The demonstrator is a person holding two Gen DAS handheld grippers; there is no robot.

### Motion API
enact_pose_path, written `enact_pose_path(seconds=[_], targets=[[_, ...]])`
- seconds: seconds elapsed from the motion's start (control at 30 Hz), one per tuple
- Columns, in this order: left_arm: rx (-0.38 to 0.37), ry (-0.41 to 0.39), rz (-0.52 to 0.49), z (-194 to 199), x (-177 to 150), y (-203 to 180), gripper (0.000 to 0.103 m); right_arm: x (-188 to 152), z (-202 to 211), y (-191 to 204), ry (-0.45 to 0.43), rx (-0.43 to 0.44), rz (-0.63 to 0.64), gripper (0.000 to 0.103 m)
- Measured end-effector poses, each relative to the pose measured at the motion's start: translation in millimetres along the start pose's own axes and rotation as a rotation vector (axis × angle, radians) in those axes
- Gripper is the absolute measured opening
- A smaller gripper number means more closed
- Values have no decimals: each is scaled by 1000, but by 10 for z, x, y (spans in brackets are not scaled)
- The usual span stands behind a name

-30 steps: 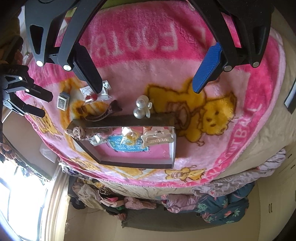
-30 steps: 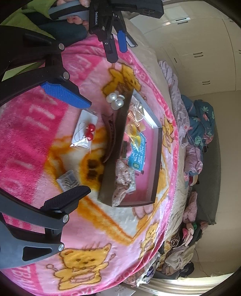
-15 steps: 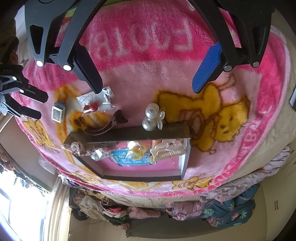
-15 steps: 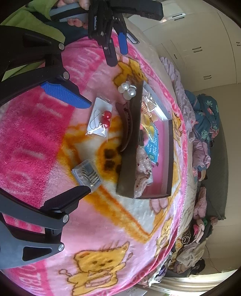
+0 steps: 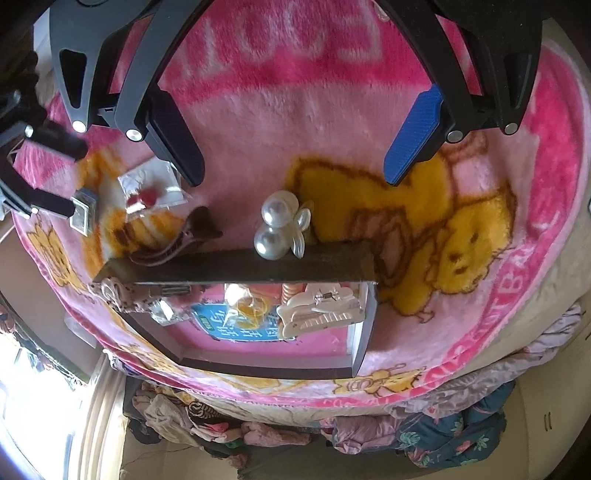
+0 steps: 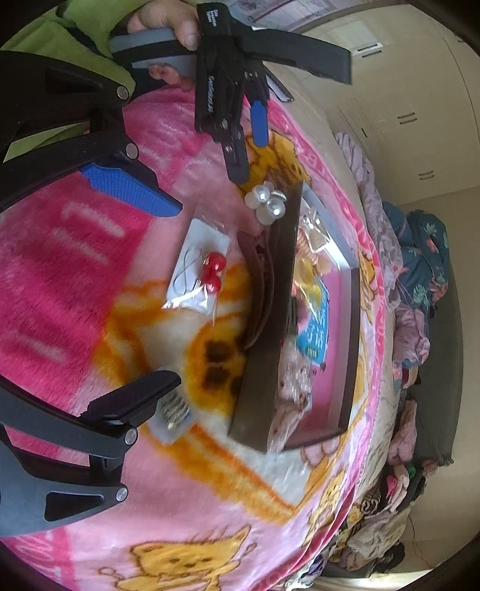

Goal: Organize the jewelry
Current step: 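Grasp the pearl bow earrings with left tool while right grasps bagged red earrings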

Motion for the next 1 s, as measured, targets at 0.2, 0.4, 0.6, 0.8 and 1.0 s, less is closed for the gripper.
enact_pose_path(seconds=[0.2,0.4,0.6,0.8,1.0], targets=[[-22,16,23,-150,96,72,86,53,-232,115,32,23,5,83],[-56,36,9,-287,171,32,70,118,-423,189,54,14,9,83],[-73,44,-1,-403,220,-4,63,148,-568,211,73,8,-10,86],[-86,39,12,-426,239,47,39,174,-694,223,81,-20,-24,90],[-120,34,29,-401,232,88,27,179,-789,296,72,-38,9,85]])
Point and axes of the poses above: each gripper's, at about its wrist camera, not at the fingertips, and z roughly against the way its jaws point, y to its left, x to its top, the point moved 2 cm from there along -z, roughly the way its jaws point, and after that the axes turned 4 degrees about x, right-handed, at the moved point
